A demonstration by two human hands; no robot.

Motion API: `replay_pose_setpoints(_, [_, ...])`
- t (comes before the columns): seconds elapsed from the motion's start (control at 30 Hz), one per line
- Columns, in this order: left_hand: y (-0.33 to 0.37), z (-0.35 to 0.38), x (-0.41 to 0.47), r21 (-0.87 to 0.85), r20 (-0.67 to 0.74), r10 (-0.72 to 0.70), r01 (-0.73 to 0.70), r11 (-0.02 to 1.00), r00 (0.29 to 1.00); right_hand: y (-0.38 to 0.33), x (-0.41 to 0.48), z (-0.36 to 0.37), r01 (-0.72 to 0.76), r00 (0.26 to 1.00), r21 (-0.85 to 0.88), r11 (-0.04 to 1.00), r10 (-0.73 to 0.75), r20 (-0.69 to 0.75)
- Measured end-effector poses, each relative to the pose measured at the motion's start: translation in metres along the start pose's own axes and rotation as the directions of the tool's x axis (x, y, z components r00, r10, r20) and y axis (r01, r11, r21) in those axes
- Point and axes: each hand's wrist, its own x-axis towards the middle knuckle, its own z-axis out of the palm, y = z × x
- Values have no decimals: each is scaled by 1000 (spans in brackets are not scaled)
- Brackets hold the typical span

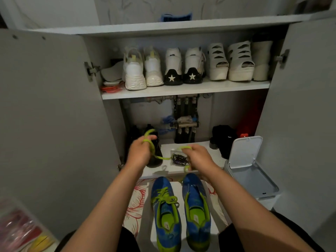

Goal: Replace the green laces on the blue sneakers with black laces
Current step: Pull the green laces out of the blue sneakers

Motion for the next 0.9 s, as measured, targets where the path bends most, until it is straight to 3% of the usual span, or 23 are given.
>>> replay_pose_setpoints(0.07, [-4, 13, -10, 68, 189, -78, 66, 996, 979, -23, -7, 4, 50, 996, 183, 982, -64, 70])
replay_pose_setpoints(0.13, [-7, 25, -23, 132, 380, -138, 94, 987, 915, -39, -14, 5, 85, 986, 368, 926, -130, 100])
replay_pose_setpoints(0.2, [-8, 35, -35, 131, 537, -186, 137, 982, 823, -50, -20, 4, 116, 982, 493, 862, -174, 73])
replay_pose_setpoints(0.27, [-5, 40, -43, 112, 603, -189, 152, 982, 775, -58, -24, -1, 139, 986, 527, 838, -167, 6])
replay_pose_setpoints(0.4, [6, 40, -43, -25, 624, -154, 216, 976, 766, -57, -29, -12, 118, 991, 403, 907, -85, -100])
replay_pose_setpoints(0.5, [13, 33, -40, -167, 586, -115, 259, 951, 802, -49, -35, -17, 34, 998, 258, 966, -18, -63])
replay_pose_setpoints(0.6, [19, 31, -42, -307, 537, -49, 249, 919, 842, -37, -43, -19, -108, 979, 106, 988, 88, 182])
replay_pose_setpoints(0.67, [24, 33, -45, -393, 503, -7, 236, 889, 864, -28, -50, -20, -190, 902, 20, 982, 166, 398])
replay_pose_setpoints(0.77, [29, 36, -47, -416, 447, 10, 198, 888, 895, -18, -61, -21, -200, 762, -124, 972, 234, 604])
replay_pose_setpoints(0.83, [29, 38, -50, -368, 431, -14, 190, 910, 902, -12, -64, -23, -187, 718, -108, 976, 211, 664])
replay_pose_setpoints(0.9, [26, 40, -52, -278, 428, -34, 168, 946, 903, -3, -65, -26, -173, 754, -165, 971, 238, 612])
